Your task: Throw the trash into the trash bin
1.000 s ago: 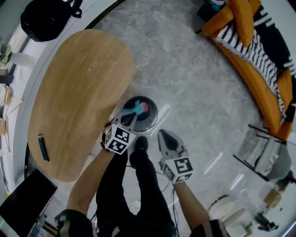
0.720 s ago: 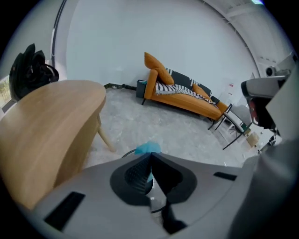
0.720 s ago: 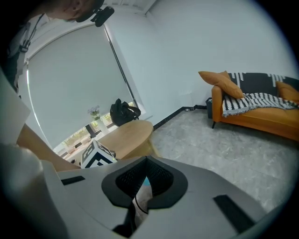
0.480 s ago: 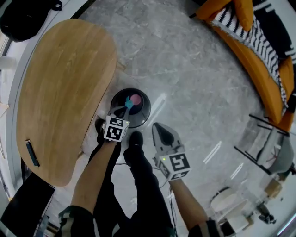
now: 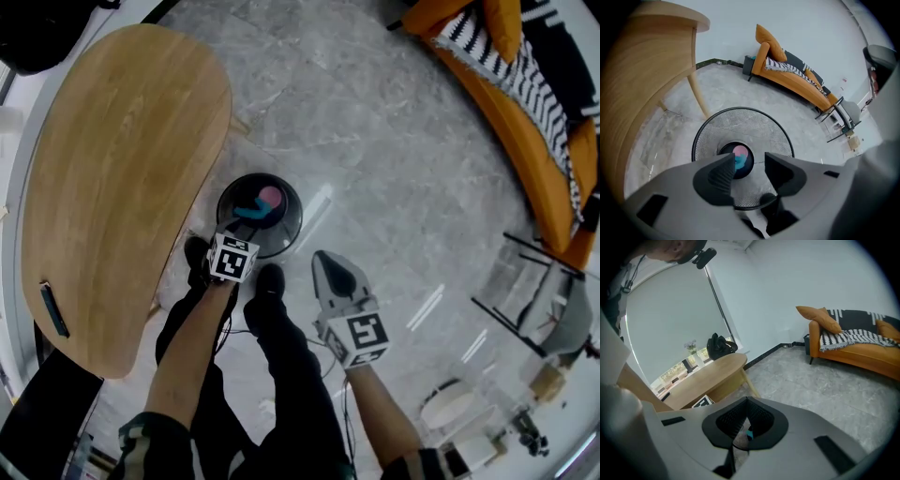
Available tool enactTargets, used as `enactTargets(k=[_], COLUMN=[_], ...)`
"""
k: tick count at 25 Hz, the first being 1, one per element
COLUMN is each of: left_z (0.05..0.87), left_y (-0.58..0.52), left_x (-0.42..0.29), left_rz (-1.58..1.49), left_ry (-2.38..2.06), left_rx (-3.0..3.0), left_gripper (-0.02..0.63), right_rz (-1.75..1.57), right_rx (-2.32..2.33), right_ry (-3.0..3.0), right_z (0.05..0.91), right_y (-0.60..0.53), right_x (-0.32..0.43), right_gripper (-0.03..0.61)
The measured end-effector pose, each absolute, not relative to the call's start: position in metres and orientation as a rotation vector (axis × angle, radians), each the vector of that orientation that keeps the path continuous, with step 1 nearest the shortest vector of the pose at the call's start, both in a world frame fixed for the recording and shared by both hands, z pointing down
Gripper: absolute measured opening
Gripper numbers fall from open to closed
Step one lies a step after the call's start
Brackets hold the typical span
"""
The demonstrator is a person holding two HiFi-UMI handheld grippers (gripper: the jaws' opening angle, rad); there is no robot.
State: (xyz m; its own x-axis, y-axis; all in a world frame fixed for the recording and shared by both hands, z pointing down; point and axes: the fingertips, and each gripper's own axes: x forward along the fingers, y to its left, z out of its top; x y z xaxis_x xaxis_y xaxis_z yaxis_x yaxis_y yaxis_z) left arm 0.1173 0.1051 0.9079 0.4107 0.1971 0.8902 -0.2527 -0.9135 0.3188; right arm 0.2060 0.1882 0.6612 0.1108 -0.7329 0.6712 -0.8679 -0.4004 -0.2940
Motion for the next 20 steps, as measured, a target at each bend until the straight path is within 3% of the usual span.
enactTargets(k=[9, 15, 20], left_z=[0.816, 0.710, 0.630], left_y=[0.087, 0.053, 0.025], left_x=[0.117, 0.108, 0.063], left_rz=[1.344, 1.171, 1.098], left_ry=[-0.086, -0.235, -0.343], left_rx=[2.405, 2.539, 2.520], left_gripper=[0.173, 0.013, 0.002], right_rz=[1.123, 1.029, 0.947], right_rx=[2.178, 2.093, 2.000], right_ry=[-1.748, -1.869, -1.969], right_z=[0.620, 0.562, 0.507], right_y=[0.157, 0.127, 0.100], right_x=[0.177, 0.156, 0.130], right_gripper=[0.000, 0.000, 0.000])
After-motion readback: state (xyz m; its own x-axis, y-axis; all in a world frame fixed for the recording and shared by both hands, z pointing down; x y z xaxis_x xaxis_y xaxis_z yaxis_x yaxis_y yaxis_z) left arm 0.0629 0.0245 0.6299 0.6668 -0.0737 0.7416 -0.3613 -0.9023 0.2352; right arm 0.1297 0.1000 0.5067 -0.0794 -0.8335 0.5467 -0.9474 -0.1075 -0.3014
